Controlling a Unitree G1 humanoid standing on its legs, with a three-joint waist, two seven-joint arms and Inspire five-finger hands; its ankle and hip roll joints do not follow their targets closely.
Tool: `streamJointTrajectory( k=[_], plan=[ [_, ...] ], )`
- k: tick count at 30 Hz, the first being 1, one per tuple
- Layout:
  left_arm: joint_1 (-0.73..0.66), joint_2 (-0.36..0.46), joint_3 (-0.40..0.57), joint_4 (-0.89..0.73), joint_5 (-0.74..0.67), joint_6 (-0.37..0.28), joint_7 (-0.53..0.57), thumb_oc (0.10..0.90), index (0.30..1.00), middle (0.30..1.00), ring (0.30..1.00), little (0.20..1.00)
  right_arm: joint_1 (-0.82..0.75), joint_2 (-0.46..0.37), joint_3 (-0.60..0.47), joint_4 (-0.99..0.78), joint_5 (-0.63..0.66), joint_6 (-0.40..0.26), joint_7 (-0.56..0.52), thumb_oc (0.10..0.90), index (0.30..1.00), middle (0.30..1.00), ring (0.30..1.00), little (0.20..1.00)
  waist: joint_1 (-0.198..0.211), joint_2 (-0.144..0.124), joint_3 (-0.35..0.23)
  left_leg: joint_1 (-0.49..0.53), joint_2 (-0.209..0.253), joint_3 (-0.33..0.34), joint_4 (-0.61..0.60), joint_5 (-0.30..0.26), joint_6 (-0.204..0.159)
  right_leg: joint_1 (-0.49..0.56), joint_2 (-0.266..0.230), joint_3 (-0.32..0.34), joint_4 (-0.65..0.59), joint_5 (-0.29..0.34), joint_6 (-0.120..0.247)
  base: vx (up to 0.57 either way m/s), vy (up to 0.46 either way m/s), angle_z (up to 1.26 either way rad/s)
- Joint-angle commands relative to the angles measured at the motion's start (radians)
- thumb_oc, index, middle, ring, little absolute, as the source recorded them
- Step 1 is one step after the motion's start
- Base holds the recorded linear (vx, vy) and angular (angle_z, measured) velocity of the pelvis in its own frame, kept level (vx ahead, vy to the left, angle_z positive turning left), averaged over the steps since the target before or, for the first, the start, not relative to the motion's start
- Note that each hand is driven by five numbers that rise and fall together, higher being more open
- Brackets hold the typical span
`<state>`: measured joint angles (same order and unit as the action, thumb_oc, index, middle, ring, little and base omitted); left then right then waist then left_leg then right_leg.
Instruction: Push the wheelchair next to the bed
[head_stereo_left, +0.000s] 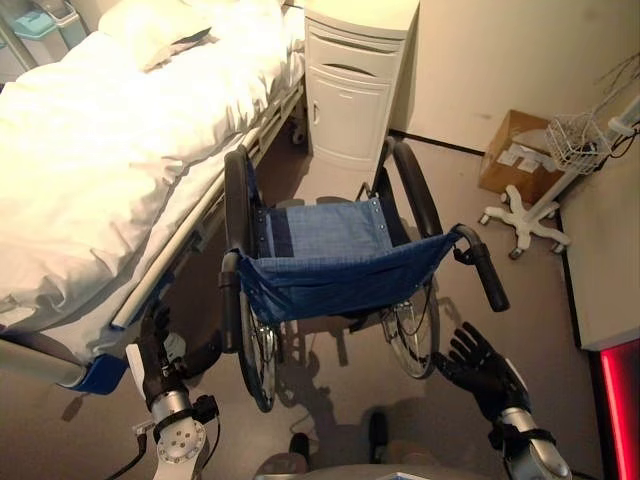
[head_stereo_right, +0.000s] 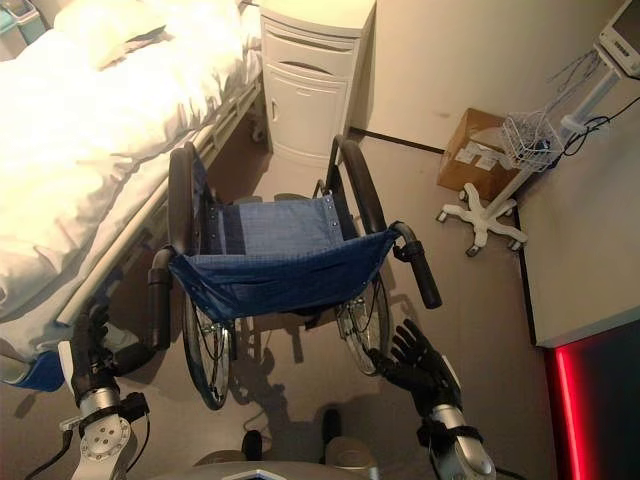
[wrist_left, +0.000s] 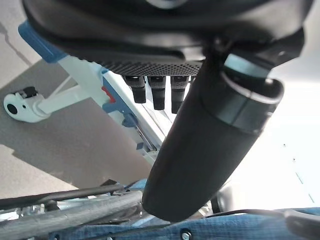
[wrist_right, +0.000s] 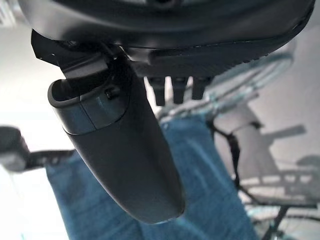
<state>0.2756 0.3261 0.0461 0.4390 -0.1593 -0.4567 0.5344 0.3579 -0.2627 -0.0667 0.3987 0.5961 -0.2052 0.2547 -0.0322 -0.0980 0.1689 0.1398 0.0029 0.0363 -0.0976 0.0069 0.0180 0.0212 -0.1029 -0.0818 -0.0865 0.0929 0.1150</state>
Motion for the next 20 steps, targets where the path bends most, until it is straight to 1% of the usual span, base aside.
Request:
streamJointTrajectory(
  k=[1,4,6,7,9,10,13,15,16,18,20],
  plan=[
    [-0.048,0.039,0.042,0.022,0.029,-0.119,0.025,0.800,0.900,0.900,0.900,0.900,-0.058,-0.069,-0.046,-0.019,0.026,-0.137,0.005,0.800,0.900,0.900,0.900,0.900,0.003,0.016,-0.041,-0.026,0.001,0.026,0.020,-0.049,0.004,0.003,-0.015,-0.006,0.081,-0.040,0.021,-0.02,-0.031,-0.05],
    [-0.051,0.021,0.021,0.087,0.021,-0.123,0.010,0.800,0.900,0.900,0.900,0.900,-0.072,-0.062,-0.031,0.093,0.012,-0.141,-0.002,0.800,0.900,0.900,0.900,0.900,0.013,0.017,-0.036,-0.028,-0.001,0.021,0.021,-0.048,0.006,0.005,-0.013,-0.010,0.082,-0.039,0.018,-0.02,-0.024,-0.07],
    [-0.052,0.014,0.003,0.121,0.018,-0.124,-0.015,0.800,0.900,0.900,0.900,0.900,-0.078,-0.053,-0.019,0.148,0.001,-0.161,0.009,0.800,0.900,0.900,0.900,0.900,0.020,0.019,-0.034,-0.029,-0.003,0.015,0.024,-0.049,0.007,0.006,-0.012,-0.012,0.085,-0.040,0.016,-0.01,-0.014,-0.02],
    [-0.053,0.012,0.000,0.128,0.015,-0.121,-0.024,0.800,0.900,0.900,0.900,0.900,-0.080,-0.051,-0.017,0.156,0.003,-0.160,0.012,0.800,0.900,0.900,0.900,0.900,0.022,0.019,-0.034,-0.029,-0.003,0.014,0.024,-0.049,0.007,0.006,-0.012,-0.012,0.085,-0.040,0.016,0.00,0.000,0.00],
    [-0.079,-0.005,-0.025,0.210,0.000,-0.106,-0.075,0.800,0.900,0.900,0.900,0.900,-0.116,-0.041,0.009,0.232,0.002,-0.165,0.011,0.800,0.900,0.900,0.900,0.900,0.028,0.023,-0.035,-0.028,-0.005,0.008,0.026,-0.049,0.007,0.010,-0.012,-0.016,0.085,-0.042,0.015,0.00,0.000,0.00],
    [-0.083,-0.008,-0.028,0.219,0.002,-0.100,-0.080,0.800,0.900,0.900,0.900,0.900,-0.122,-0.039,0.014,0.240,0.001,-0.165,0.010,0.800,0.900,0.900,0.900,0.900,0.029,0.024,-0.034,-0.028,-0.005,0.006,0.026,-0.049,0.007,0.012,-0.011,-0.016,0.084,-0.042,0.014,0.00,0.000,0.00],
    [-0.130,-0.038,-0.074,0.322,-0.017,-0.062,-0.123,0.800,0.900,0.900,0.900,0.900,-0.193,-0.011,0.060,0.341,0.012,-0.184,-0.019,0.800,0.900,0.900,0.900,0.900,0.039,0.034,-0.037,-0.026,-0.007,-0.002,0.029,-0.049,0.008,0.020,-0.013,-0.021,0.084,-0.046,0.010,0.00,0.003,0.02],
    [-0.154,-0.054,-0.095,0.364,-0.030,-0.054,-0.135,0.800,0.900,0.900,0.900,0.900,-0.228,0.009,0.082,0.391,0.007,-0.201,-0.040,0.800,0.900,0.900,0.900,0.900,0.044,0.041,-0.038,-0.026,-0.008,-0.006,0.030,-0.049,0.009,0.023,-0.014,-0.023,0.084,-0.048,0.008,0.01,0.012,0.06],
    [-0.168,-0.062,-0.107,0.394,-0.053,-0.055,-0.159,0.800,0.900,0.900,0.900,0.900,-0.251,0.021,0.096,0.424,0.003,-0.213,-0.061,0.800,0.900,0.900,0.900,0.900,0.048,0.045,-0.038,-0.025,-0.008,-0.008,0.033,-0.051,0.009,0.027,-0.016,-0.025,0.084,-0.050,0.007,0.01,0.017,0.05],
    [-0.182,-0.074,-0.126,0.416,-0.072,-0.045,-0.201,0.800,0.900,0.900,0.900,0.900,-0.275,0.034,0.111,0.453,-0.002,-0.221,-0.090,0.800,0.900,0.900,0.900,0.900,0.053,0.052,-0.040,-0.025,-0.009,-0.013,0.036,-0.052,0.009,0.031,-0.017,-0.030,0.083,-0.052,0.005,0.01,0.016,0.06],
    [-0.189,-0.082,-0.145,0.437,-0.080,-0.046,-0.223,0.800,0.900,0.900,0.900,0.900,-0.290,0.041,0.122,0.474,-0.010,-0.225,-0.094,0.800,0.900,0.900,0.900,0.900,0.056,0.057,-0.040,-0.024,-0.009,-0.016,0.036,-0.052,0.009,0.034,-0.018,-0.032,0.082,-0.053,0.003,0.00,0.011,0.05]
  ],
)
